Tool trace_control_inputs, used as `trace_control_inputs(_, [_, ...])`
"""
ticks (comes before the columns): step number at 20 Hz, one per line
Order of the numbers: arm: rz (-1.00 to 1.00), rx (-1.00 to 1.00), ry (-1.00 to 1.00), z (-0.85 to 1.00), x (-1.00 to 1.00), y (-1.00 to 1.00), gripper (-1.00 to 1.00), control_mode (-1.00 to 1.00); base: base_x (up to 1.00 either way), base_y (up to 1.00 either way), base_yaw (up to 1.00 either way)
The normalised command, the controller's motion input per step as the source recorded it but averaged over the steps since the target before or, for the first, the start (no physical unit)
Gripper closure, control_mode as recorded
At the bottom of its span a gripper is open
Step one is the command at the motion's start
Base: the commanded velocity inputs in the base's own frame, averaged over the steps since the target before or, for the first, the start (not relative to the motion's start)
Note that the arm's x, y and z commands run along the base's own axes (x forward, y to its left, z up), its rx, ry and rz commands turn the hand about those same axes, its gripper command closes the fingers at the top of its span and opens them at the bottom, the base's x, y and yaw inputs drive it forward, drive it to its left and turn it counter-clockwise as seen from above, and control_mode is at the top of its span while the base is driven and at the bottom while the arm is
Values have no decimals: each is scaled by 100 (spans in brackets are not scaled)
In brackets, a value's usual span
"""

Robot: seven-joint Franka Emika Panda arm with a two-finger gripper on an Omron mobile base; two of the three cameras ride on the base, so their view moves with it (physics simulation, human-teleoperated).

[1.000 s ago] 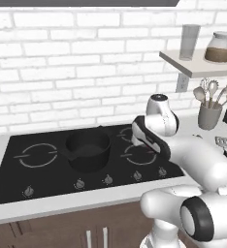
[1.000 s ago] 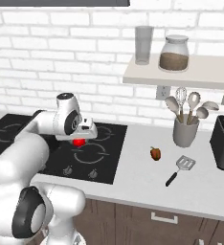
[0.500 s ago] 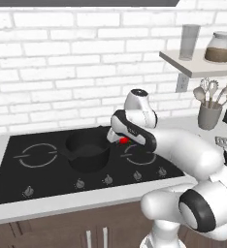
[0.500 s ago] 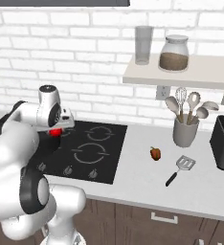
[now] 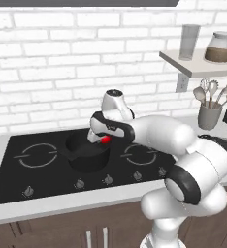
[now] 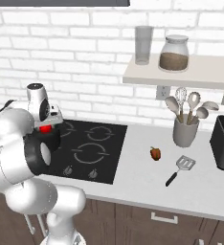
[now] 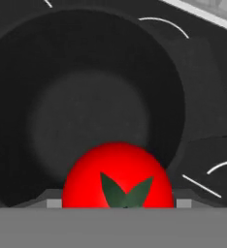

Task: Put the tomato and bell pepper in the pot. Retrieve the spatula and lightly stir the vegetables in the pot.

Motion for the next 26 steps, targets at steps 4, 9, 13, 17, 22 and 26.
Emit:
trace_control_inputs(4, [0, 0, 0, -32, 38, 22, 100, -100, 0, 0, 0])
trace_control_inputs(9, [0, 0, -2, -45, 2, 36, 100, -100, 0, 0, 0])
trace_control_inputs(13, [0, 0, 0, -36, 0, 34, 100, -100, 0, 0, 0])
trace_control_inputs(17, [0, 0, 0, -32, 3, 13, 100, -100, 0, 0, 0])
trace_control_inputs(22, [0, 0, 0, -11, 4, 8, -100, -100, 0, 0, 0])
trace_control_inputs(26, [0, 0, 0, 0, 0, 0, -100, -100, 0, 0, 0])
